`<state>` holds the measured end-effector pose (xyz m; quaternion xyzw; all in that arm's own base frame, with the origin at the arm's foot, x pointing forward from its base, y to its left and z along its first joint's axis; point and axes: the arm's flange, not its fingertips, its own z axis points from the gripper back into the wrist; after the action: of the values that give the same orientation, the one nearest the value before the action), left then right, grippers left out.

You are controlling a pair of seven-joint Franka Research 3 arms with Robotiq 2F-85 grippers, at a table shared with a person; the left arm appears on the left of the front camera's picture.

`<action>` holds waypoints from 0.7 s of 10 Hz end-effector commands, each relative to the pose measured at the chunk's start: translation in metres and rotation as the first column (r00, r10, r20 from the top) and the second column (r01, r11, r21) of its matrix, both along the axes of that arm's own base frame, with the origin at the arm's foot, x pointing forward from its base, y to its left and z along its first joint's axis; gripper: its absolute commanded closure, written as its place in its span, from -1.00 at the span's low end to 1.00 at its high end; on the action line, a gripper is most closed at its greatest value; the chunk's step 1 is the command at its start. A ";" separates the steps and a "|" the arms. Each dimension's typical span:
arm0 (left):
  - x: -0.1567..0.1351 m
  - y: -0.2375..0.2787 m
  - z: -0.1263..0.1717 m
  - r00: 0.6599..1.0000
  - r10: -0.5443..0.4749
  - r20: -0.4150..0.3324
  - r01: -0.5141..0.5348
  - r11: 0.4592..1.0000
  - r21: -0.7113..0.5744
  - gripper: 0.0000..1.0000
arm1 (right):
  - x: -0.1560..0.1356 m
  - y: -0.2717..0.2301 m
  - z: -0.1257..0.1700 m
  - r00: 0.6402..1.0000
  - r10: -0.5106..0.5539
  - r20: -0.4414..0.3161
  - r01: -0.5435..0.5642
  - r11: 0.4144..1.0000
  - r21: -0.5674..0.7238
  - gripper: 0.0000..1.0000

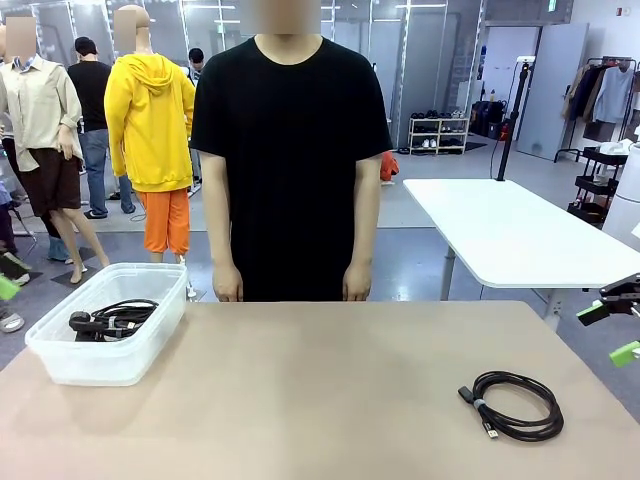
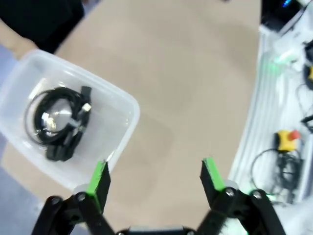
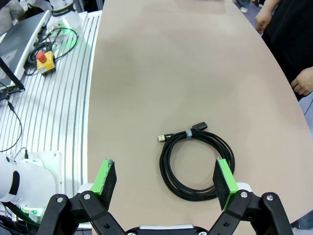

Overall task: Organize and store the cables.
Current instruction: Place the USB Extension Cable into the Organizing box.

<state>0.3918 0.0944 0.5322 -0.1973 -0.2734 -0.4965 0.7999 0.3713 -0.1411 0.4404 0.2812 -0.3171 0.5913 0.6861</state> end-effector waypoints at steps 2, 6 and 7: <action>-0.031 0.034 -0.035 0.970 -0.002 0.245 0.016 0.998 -0.055 -0.87 | 0.000 0.002 0.003 1.000 -0.015 -0.005 0.015 1.000 0.007 -1.00; -0.042 0.051 -0.037 0.969 0.000 0.245 0.011 0.999 -0.044 -0.87 | 0.000 0.002 0.003 1.000 -0.015 -0.005 0.015 1.000 0.007 -1.00; -0.042 0.051 -0.037 0.969 0.000 0.245 0.011 0.999 -0.044 -0.87 | 0.000 0.002 0.003 1.000 -0.015 -0.005 0.015 1.000 0.007 -1.00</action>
<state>0.3507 0.1458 0.4926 -0.1527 -0.3867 -0.5197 0.7464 0.3713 -0.1412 0.4404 0.2812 -0.3171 0.5913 0.6861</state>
